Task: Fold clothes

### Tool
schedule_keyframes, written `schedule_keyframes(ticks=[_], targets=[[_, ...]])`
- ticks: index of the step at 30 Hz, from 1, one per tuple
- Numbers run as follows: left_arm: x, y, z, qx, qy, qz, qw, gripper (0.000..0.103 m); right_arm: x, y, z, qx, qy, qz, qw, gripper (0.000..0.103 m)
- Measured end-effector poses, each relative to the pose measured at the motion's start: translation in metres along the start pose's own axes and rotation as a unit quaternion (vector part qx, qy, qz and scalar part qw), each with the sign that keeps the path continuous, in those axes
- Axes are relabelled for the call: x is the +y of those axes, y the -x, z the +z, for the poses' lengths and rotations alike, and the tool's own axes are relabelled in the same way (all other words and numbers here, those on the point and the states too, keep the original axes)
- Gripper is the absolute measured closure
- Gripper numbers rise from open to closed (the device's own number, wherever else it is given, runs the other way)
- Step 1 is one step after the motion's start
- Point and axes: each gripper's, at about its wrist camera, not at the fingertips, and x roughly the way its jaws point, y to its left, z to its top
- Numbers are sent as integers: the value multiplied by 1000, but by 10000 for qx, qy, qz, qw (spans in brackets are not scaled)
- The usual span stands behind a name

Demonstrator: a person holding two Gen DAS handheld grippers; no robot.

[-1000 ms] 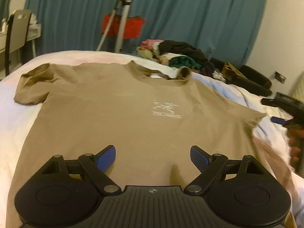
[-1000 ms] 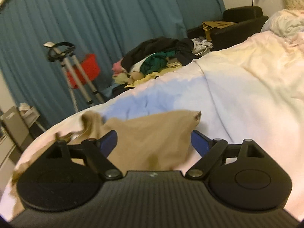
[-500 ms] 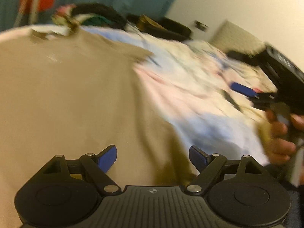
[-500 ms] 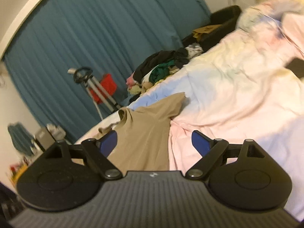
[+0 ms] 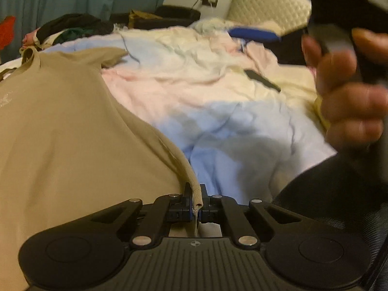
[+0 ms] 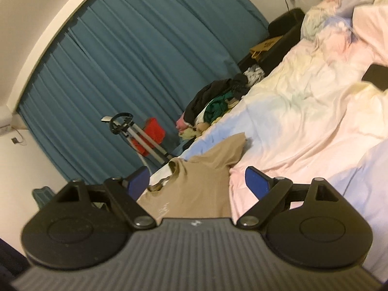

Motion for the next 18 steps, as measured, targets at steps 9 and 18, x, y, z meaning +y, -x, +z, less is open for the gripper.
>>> schedule_keyframes(ticks=[9,18], targets=[[29,46,15,-415,519,419,9969,23,-7,-86,16,798,-367,382,9954,15],[124,77,35,-1072,1212,1466,9759,17,-61,-273,9,1018,-643,-273,9923,15]])
